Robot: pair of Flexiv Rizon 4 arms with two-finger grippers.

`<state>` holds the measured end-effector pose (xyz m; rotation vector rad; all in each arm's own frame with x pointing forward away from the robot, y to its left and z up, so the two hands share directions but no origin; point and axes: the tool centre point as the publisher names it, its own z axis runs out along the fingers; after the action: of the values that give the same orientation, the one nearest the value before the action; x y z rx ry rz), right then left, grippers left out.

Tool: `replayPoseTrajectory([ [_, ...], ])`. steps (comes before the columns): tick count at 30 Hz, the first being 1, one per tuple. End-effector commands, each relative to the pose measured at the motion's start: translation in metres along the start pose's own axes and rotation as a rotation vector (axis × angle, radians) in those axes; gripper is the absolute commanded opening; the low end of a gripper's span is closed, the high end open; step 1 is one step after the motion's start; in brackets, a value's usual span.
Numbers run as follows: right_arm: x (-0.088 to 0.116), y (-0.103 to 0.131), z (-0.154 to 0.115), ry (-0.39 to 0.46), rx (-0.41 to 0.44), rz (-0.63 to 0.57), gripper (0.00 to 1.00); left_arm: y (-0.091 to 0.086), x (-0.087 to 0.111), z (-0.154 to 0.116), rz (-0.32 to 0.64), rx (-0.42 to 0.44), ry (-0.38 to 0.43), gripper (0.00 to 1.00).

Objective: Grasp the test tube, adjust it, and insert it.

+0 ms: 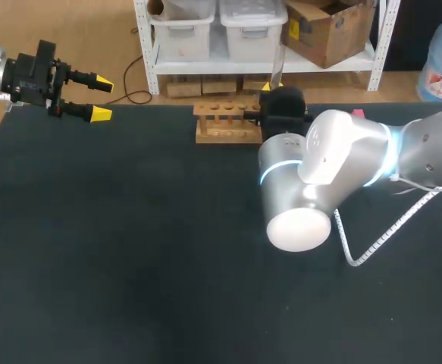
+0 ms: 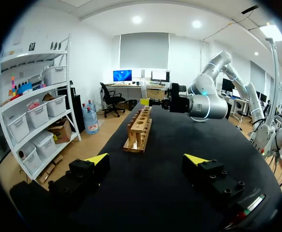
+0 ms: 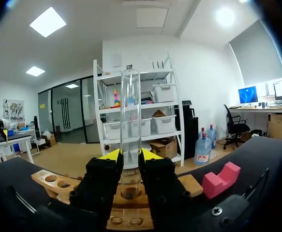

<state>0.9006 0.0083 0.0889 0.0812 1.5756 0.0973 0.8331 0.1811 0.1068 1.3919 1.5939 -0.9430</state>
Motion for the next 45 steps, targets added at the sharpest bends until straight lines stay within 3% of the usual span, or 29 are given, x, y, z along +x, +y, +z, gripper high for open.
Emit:
replayPoseTrajectory([
  [1,0.003,-0.002,0.003,-0.007,-0.121,0.001,0.00,-0.003,0.000,0.000,0.002,-0.008,-0.001,1.00],
  [6,0.004,-0.002,0.002,-0.004,-0.122,-0.002,0.24,-0.003,0.000,0.000,0.002,-0.008,-0.001,1.00],
  [15,0.004,-0.003,0.001,-0.006,-0.115,0.001,0.49,-0.003,0.000,0.000,0.002,-0.008,-0.001,1.00],
  [17,0.004,-0.004,0.001,-0.006,-0.113,0.002,0.69,-0.003,0.000,0.000,0.002,-0.008,-0.001,1.00],
  [20,0.003,-0.004,0.000,-0.009,-0.113,0.004,0.63,-0.003,0.000,0.000,0.002,-0.008,-0.001,1.00],
  [24,0.002,-0.005,0.000,-0.012,-0.110,0.000,0.97,-0.003,0.000,0.000,0.002,-0.008,-0.001,1.00],
  [25,0.000,-0.006,-0.001,-0.012,-0.111,-0.003,1.00,-0.003,0.000,0.000,0.002,-0.008,-0.001,1.00],
  [30,-0.010,-0.010,-0.008,0.029,-0.192,-0.020,1.00,-0.003,0.000,0.000,0.002,-0.008,-0.001,1.00],
  [45,-0.027,-0.014,-0.066,0.254,-0.691,-0.022,1.00,-0.003,0.000,0.000,0.002,-0.008,-0.001,1.00],
])
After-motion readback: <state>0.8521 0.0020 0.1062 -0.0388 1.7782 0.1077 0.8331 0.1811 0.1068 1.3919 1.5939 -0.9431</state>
